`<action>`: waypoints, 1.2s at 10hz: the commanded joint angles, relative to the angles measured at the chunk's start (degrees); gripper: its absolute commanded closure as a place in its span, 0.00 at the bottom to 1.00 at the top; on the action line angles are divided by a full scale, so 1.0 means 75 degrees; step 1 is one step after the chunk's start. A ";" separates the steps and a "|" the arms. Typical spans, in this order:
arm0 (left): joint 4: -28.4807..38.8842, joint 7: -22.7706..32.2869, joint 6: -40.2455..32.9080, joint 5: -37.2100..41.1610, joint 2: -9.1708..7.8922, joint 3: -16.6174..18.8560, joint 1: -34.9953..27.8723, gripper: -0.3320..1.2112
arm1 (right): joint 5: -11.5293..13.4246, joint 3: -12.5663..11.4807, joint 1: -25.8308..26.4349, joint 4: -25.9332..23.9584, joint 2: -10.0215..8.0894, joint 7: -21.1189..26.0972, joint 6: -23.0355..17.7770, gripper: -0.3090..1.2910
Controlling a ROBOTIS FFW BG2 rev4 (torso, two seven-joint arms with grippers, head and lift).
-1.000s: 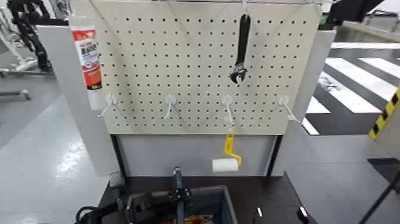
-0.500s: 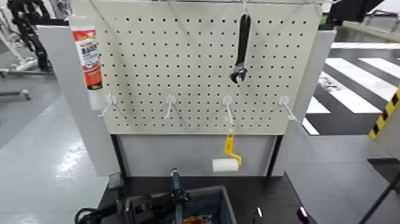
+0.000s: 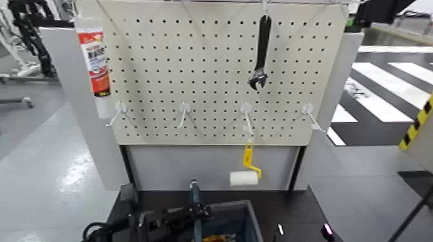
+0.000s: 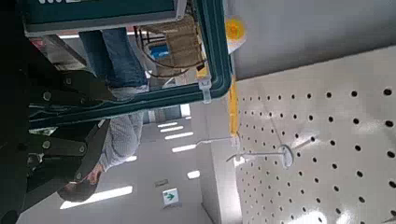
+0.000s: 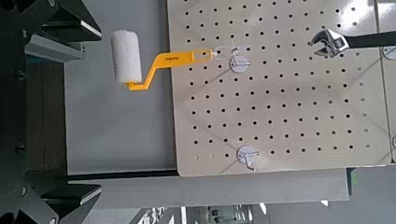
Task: Grasp the handle of the crate.
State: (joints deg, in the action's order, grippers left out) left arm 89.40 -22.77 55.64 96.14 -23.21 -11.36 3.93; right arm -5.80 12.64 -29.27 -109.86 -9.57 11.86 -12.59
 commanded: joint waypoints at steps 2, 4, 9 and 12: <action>0.0537 0.0165 -0.0001 0.0236 0.0012 0.0038 -0.0219 0.97 | 0.0000 -0.0010 0.0012 0.0000 -0.0001 0.0000 0.0015 0.29; 0.0713 0.0352 0.0058 0.0482 0.0000 -0.0091 -0.0301 0.97 | 0.0000 -0.0022 0.0023 0.0000 -0.0001 0.0000 0.0003 0.29; 0.0889 0.0446 0.0058 0.0892 -0.0046 -0.0548 -0.0383 0.97 | 0.0000 -0.0010 0.0070 0.0059 -0.0025 0.0012 0.0027 0.29; 0.0865 0.0375 0.0022 0.0904 -0.0011 -0.0630 -0.0383 0.97 | 0.0035 0.0013 0.0094 0.0070 -0.0036 0.0059 0.0062 0.29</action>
State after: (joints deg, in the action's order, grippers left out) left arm 95.92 -19.95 55.83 102.91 -23.35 -16.03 0.99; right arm -5.61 12.68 -28.58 -109.34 -9.81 12.28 -12.17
